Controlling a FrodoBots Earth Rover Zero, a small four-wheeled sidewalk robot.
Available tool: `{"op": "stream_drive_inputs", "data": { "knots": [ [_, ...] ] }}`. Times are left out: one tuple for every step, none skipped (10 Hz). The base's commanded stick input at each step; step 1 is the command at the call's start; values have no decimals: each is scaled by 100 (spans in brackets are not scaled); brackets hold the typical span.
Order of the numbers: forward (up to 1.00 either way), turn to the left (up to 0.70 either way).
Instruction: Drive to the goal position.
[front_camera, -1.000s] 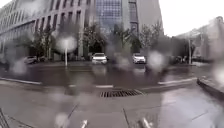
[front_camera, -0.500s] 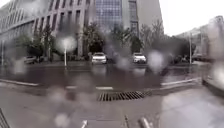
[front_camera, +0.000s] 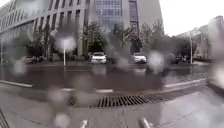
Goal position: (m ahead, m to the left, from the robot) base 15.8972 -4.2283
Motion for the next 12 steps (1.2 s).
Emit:
{"op": "stream_drive_inputs", "data": {
  "knots": [
    [45, 0],
    [45, 0],
    [45, 0],
    [45, 0],
    [45, 0],
    [45, 9],
    [45, 25],
    [45, 27],
    [45, 27],
    [45, 27],
    [45, 27],
    [45, 27]
  ]
}}
